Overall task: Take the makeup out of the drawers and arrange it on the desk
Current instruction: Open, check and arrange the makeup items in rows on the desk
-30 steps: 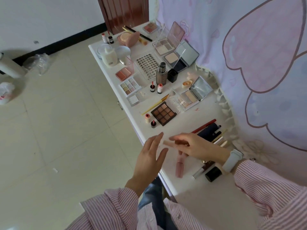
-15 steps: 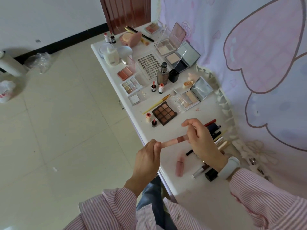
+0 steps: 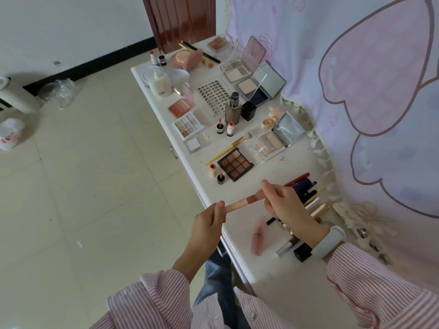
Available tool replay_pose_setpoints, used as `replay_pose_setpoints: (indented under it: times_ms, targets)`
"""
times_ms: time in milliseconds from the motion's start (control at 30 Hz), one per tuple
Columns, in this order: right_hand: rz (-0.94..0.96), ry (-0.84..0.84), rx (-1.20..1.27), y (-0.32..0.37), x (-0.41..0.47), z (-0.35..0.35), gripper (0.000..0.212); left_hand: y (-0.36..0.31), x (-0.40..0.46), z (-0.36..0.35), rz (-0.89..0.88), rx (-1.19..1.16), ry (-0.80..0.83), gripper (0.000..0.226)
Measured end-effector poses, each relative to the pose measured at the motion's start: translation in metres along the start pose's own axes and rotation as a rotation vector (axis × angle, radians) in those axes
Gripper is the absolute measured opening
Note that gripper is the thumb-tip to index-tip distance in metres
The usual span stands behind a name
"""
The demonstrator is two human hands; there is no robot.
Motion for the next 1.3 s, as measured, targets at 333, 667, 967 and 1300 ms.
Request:
replay_pose_setpoints:
  times_ms: [333,667,967,1300]
  targets:
    - [0.076,-0.021,-0.102,0.008,0.003,0.013,0.027,0.0,0.001,-0.006,-0.045,0.112,0.094,0.036]
    - [0.022,-0.299,0.137,-0.001,0.002,0.025,0.009,0.009,0.004,0.0,0.019,-0.01,0.033,0.031]
    - [-0.063,-0.493,0.282,-0.005,0.001,0.034,0.008,0.005,0.001,-0.007,0.101,-0.103,0.081,0.035]
    - [0.068,-0.029,0.144,0.007,0.005,0.025,0.017,-0.002,0.006,-0.001,0.029,-0.047,0.098,0.017]
Point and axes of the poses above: each hand's wrist, its own x-axis towards the middle knuckle, its own z-axis out of the back of the hand, y = z × x, the point moved 6 cm from there along x, towards the middle knuckle, and after that the axes turned 14 degrees about -x, right-handed, at the moved point
